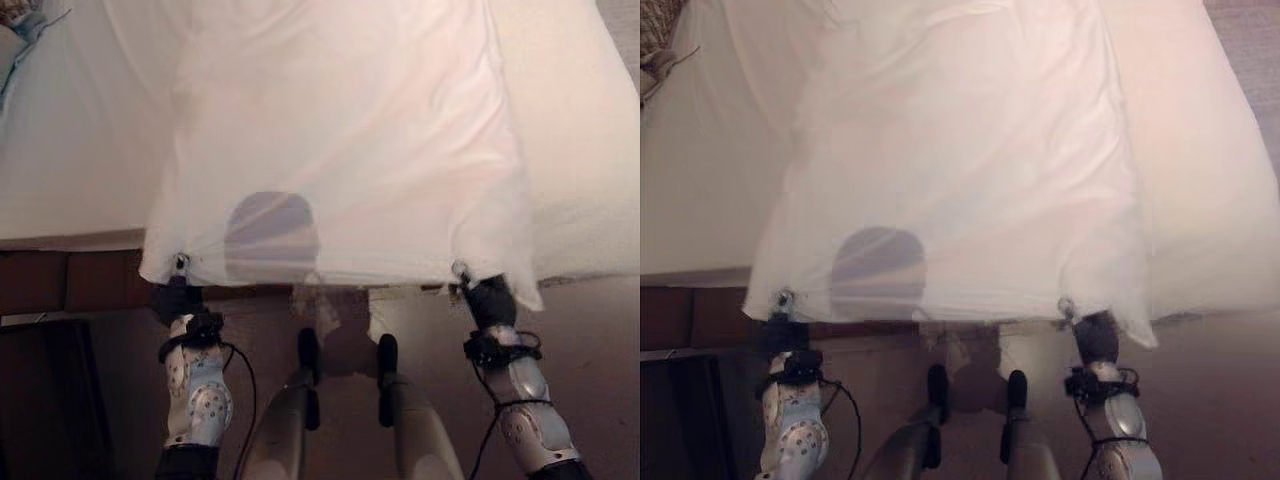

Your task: Make the bed

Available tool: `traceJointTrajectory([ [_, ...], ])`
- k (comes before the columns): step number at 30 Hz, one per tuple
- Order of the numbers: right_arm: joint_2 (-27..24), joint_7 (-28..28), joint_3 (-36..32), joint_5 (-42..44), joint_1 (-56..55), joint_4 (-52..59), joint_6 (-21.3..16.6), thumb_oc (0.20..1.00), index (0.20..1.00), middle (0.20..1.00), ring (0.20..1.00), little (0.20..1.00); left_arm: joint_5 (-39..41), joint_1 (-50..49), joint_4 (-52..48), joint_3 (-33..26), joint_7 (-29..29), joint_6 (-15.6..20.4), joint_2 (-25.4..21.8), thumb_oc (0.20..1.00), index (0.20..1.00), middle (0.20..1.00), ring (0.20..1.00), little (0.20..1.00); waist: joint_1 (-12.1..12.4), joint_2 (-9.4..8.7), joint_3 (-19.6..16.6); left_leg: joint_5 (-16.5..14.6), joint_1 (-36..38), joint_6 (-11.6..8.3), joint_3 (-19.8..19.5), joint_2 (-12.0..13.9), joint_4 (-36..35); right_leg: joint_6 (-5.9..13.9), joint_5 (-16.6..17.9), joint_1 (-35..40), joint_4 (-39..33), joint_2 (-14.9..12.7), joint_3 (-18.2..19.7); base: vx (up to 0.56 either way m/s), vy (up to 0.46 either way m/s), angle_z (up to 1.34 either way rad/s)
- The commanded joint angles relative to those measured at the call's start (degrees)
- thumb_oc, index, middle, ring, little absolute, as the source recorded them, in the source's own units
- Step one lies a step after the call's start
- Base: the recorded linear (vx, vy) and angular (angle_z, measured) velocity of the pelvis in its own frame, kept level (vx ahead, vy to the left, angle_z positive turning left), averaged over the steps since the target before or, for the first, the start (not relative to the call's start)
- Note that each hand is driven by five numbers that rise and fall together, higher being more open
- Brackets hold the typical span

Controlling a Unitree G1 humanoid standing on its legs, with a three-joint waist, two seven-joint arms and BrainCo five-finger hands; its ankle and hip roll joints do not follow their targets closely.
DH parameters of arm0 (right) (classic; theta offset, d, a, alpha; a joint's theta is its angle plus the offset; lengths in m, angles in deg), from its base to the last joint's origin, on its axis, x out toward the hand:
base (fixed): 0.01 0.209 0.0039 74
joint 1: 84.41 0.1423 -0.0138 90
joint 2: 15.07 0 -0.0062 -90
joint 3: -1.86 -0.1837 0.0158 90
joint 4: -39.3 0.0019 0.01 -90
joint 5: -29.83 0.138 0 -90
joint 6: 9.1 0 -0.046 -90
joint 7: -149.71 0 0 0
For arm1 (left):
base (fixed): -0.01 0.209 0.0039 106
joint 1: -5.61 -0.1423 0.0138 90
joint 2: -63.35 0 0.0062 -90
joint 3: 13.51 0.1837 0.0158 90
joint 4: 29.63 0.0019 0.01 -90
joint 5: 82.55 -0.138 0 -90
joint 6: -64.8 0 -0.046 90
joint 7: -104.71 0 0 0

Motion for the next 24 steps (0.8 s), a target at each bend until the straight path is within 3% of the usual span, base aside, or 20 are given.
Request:
traceJointTrajectory([
  [1,-1.5,2.1,-1.5,1.4,-1.9,-5.7,-0.4,0.200,0.200,0.200,0.200,0.200,3.2,-4.2,2.3,-14.4,1.1,5.5,-4.8,0.200,0.200,0.200,0.200,0.200,2.2,-1.96,-1.6,-1.4,-1.9,-1.42,0.2,-2.0,3.0,3.51,8.4,-2.0,-3.6,-0.9,0.0,0.01,-0.005,0.07],
  [5,-2.0,3.8,1.1,-2.5,-1.1,-22.5,1.8,0.200,0.200,0.200,0.200,0.200,-0.1,-3.7,19.0,-13.1,0.7,2.9,-5.4,0.200,0.200,0.200,0.200,0.200,2.7,-2.16,-1.0,-1.0,-1.6,-1.73,0.3,-1.8,2.5,3.62,8.6,-1.3,-4.4,-1.2,-0.7,0.00,-0.003,0.03],
  [8,-1.9,3.8,1.8,-5.0,-0.1,-27.6,2.2,0.200,0.200,0.200,0.200,0.200,-0.5,-2.5,26.1,-13.1,0.3,2.7,-5.9,0.200,0.200,0.200,0.200,0.200,2.8,-2.20,-1.1,-0.9,-1.7,-1.78,0.3,-1.9,2.4,3.59,8.8,-1.2,-4.8,-1.3,-0.7,0.02,0.018,0.06],
  [9,-0.8,1.8,2.9,-9.1,2.1,-36.3,2.3,0.200,0.200,0.200,0.200,0.200,-2.0,1.0,41.1,-12.4,1.2,1.1,-6.8,0.200,0.200,0.200,0.200,0.200,2.8,-2.15,-1.4,-0.9,-1.5,-1.77,0.7,-1.8,2.3,3.55,8.8,-0.9,-5.0,-1.5,-0.8,0.00,0.000,0.00],
  [10,-0.8,1.8,2.9,-9.1,2.2,-36.3,2.3,0.200,0.200,0.200,0.200,0.200,-1.9,1.1,41.3,-12.4,1.1,1.1,-6.8,0.200,0.200,0.200,0.200,0.200,2.8,-2.17,-1.3,-0.9,-1.5,-1.77,0.7,-1.8,2.3,3.55,8.8,-0.9,-5.0,-1.5,-0.8,0.03,0.048,0.00],
  [11,0.3,1.0,3.2,-8.9,4.0,-42.3,2.7,0.200,0.200,0.200,0.200,0.200,-2.8,3.7,50.9,-12.2,1.4,-0.4,-7.4,0.200,0.200,0.200,0.200,0.200,2.7,-2.26,-1.4,-1.3,-1.1,-1.75,0.9,-1.7,2.3,3.52,8.7,-0.5,-5.1,-1.5,-0.7,0.00,0.000,0.00],
  [15,1.8,-0.1,3.2,-9.9,6.4,-49.8,3.4,0.200,0.200,0.200,0.200,0.200,-2.9,5.8,58.2,-12.6,2.0,-1.3,-7.5,0.200,0.200,0.200,0.200,0.200,2.6,-2.61,-2.0,-1.4,-1.4,-1.69,1.2,-1.6,2.5,3.52,8.9,-0.8,-5.3,-1.6,-0.4,0.00,0.000,0.00],
  [16,2.0,-0.4,3.1,-10.6,6.9,-51.5,3.5,0.426,0.426,0.426,0.426,0.426,-4.4,5.9,59.8,-12.0,1.9,-2.2,-7.7,0.200,0.200,0.200,0.200,0.200,2.6,-2.64,-2.1,-1.5,-1.4,-1.70,1.2,-1.6,2.7,3.50,8.9,-0.6,-5.4,-1.6,-0.3,0.00,0.000,0.00],
  [17,2.2,-0.6,3.1,-11.4,7.3,-53.5,3.7,0.539,0.539,0.539,0.539,0.539,-5.4,5.8,61.4,-11.9,2.0,-2.8,-7.9,0.200,0.200,0.200,0.200,0.200,2.6,-2.65,-2.4,-1.5,-1.3,-1.66,1.2,-1.6,2.6,3.50,8.9,-0.4,-5.6,-1.6,-0.4,0.00,0.000,0.00],
  [18,2.2,-0.6,3.0,-11.7,7.3,-54.2,3.8,0.818,0.818,0.818,0.818,0.818,-5.6,5.7,62.5,-11.8,1.8,-3.0,-7.9,0.200,0.200,0.200,0.200,0.200,2.6,-2.73,-2.5,-1.6,-1.2,-1.61,1.2,-1.7,2.6,3.52,9.0,-0.3,-5.6,-1.7,-0.4,0.02,0.022,0.03],
  [19,2.5,-0.7,2.9,-12.4,7.4,-55.9,4.2,1.000,1.000,1.000,1.000,1.000,-6.4,5.1,63.2,-11.1,1.2,-3.5,-7.5,0.382,0.382,0.382,0.382,0.382,2.6,-2.69,-3.1,-1.6,-0.8,-1.50,1.3,-1.6,2.3,3.59,9.2,-0.1,-5.8,-1.8,-0.6,0.02,0.018,0.04],
  [20,2.7,-0.8,2.9,-12.7,7.4,-56.2,4.2,1.000,1.000,1.000,1.000,1.000,-7.3,4.9,63.9,-10.6,0.7,-4.3,-7.5,0.630,0.630,0.630,0.630,0.630,2.6,-2.67,-3.3,-1.6,-0.7,-1.47,1.2,-1.6,2.3,3.60,9.3,0.1,-5.9,-1.8,-0.6,0.02,0.016,0.04],
  [21,2.7,-0.8,2.9,-12.7,7.3,-56.2,4.2,1.000,1.000,1.000,1.000,1.000,-7.3,4.9,63.9,-10.6,0.7,-4.3,-7.5,1.000,1.000,1.000,1.000,1.000,2.6,-2.66,-3.3,-1.6,-0.7,-1.47,1.2,-1.6,2.3,3.60,9.3,0.1,-6.0,-1.8,-0.6,0.00,0.000,0.00],
  [24,3.1,-1.4,2.3,-13.5,7.1,-57.6,4.4,1.000,1.000,1.000,1.000,1.000,-8.6,3.8,65.0,-9.8,0.0,-5.1,-7.2,1.000,1.000,1.000,1.000,1.000,2.6,-2.61,-4.1,-1.4,0.0,-1.41,0.9,-1.8,1.6,3.64,9.4,0.9,-6.4,-1.8,-0.8,0.01,-0.001,0.02],
])
